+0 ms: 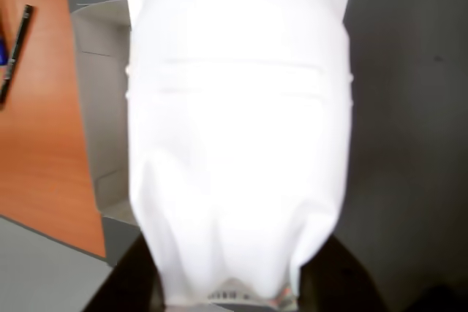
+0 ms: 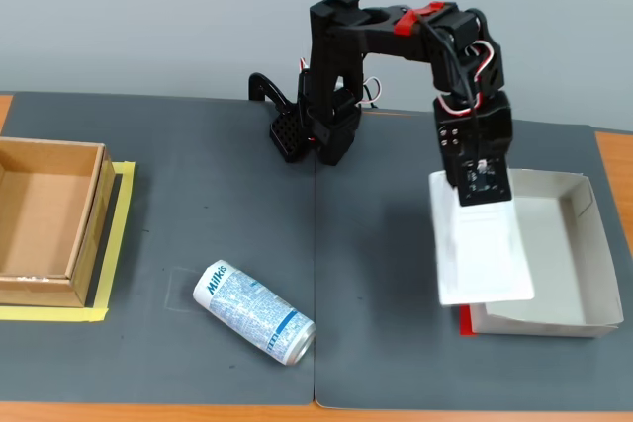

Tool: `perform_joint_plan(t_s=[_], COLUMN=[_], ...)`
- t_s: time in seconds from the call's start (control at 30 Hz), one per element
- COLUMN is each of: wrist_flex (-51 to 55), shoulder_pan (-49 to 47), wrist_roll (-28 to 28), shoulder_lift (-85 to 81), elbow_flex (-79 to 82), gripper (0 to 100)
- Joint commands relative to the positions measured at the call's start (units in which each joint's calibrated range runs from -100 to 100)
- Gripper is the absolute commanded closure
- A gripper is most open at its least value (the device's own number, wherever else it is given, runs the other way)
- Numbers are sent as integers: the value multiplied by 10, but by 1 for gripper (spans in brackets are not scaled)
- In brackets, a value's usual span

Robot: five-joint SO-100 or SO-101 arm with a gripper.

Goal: Pick the sandwich and put it in the gray box

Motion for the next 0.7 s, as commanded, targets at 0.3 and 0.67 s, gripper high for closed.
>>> perform_joint_plan(t_s=[0.3, 0.67], wrist_flex=[-133, -136], shoulder_pan=[-90, -106], wrist_roll=[-61, -67], shoulder_lift=[35, 66], elbow_flex=[-16, -16], gripper=[92, 92])
